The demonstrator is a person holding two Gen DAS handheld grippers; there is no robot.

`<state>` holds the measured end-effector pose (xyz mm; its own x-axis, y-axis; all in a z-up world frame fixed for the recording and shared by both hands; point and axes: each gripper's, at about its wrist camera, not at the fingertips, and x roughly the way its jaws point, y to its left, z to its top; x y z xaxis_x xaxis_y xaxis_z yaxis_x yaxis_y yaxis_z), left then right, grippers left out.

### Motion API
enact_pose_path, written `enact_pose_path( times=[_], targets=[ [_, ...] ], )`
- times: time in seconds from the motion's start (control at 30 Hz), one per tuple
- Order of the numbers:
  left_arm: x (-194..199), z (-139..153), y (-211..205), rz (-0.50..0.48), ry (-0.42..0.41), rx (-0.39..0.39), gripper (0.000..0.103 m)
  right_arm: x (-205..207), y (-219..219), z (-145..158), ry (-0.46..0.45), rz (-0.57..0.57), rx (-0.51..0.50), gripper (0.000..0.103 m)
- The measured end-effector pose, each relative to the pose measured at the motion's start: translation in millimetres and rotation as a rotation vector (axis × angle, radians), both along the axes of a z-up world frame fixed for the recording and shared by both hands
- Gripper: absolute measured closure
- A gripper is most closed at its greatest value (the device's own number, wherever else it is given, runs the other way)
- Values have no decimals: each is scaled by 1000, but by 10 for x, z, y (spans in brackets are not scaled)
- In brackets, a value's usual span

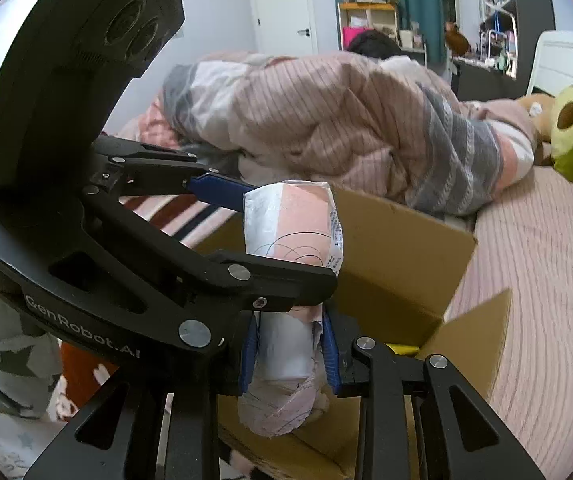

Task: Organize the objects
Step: 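Carry the white packet into the box and open the right gripper, then move the right gripper back to the Hello Kitty plush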

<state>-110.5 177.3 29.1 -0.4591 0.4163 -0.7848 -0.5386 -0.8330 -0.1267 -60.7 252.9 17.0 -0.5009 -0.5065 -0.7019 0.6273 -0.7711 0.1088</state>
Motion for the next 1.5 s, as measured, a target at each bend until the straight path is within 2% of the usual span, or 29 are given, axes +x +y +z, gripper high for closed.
enact_pose_path(
  times=[0.23, 0.3, 0.33, 0.37, 0.43, 0.67, 0.9, 1.17, 1.33, 1.5],
  targets=[
    [-25, -53, 68, -5, -12, -17, 33, -1, 29, -43, -7, -1, 13, 76],
    [-27, -58, 69, -3, -18, -22, 31, 18, 21, -33, -5, -10, 24, 64],
    [-38, -59, 71, -6, -21, -26, 29, 17, 10, -34, -4, -21, 40, 47],
    [-34, -54, 73, -11, -20, -23, 24, 31, 6, -27, 4, -33, 50, 37],
    [-26, -36, 70, -16, -14, -10, 17, 57, -27, 13, 26, -36, 62, 36],
    [67, 88, -64, -2, 13, 8, 17, 143, -78, 104, 55, -31, 70, 35],
    [229, 234, -420, 42, 54, 31, 17, 200, -213, 194, 76, -25, 77, 35],
    [437, 262, -1146, 136, 92, 69, 17, 385, -619, 276, 81, 51, 51, 35],
    [614, 181, -1764, 224, 110, 90, 17, 536, -1099, 289, 60, 152, 20, 35],
    [788, -32, -2313, 294, 103, 105, 17, 618, -1699, 119, -5, 258, 0, 35]
  ],
)
